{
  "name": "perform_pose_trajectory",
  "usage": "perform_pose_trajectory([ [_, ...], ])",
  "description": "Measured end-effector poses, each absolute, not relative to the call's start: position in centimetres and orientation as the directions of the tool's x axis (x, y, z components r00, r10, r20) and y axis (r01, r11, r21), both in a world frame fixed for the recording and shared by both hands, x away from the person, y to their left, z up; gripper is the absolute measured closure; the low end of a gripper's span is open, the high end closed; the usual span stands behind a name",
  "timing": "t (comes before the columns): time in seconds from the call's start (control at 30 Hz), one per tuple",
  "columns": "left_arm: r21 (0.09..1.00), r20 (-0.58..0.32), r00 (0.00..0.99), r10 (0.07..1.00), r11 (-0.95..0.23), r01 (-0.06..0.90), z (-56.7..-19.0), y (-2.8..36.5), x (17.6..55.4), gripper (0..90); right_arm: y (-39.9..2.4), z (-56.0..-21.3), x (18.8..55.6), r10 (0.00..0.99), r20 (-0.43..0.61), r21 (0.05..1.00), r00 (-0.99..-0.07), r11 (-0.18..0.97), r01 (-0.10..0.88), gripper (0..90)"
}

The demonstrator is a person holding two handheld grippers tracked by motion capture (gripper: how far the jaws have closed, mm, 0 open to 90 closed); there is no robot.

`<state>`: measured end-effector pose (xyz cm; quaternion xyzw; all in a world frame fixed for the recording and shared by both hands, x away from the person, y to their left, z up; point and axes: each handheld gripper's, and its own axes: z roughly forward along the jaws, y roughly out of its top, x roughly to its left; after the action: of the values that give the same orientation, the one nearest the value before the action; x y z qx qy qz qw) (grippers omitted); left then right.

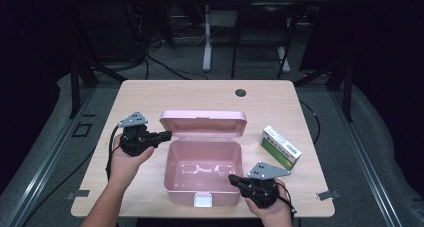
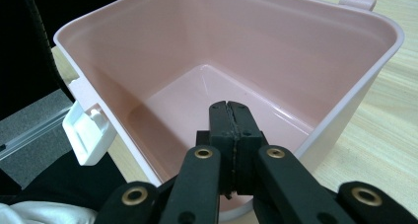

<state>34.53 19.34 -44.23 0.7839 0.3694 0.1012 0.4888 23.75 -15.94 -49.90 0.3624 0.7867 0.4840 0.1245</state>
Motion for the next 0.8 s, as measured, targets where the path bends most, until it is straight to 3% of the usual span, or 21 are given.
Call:
perform_pose_trajectory([
  [0.8,0.833,-0.216,0.692,0.689,-0.24,0.499,-45.17,19.27,35.1,89.7,-15.97,-49.94,23.75,0.691,0.16,0.853,-0.705,0.263,0.451,90.0],
])
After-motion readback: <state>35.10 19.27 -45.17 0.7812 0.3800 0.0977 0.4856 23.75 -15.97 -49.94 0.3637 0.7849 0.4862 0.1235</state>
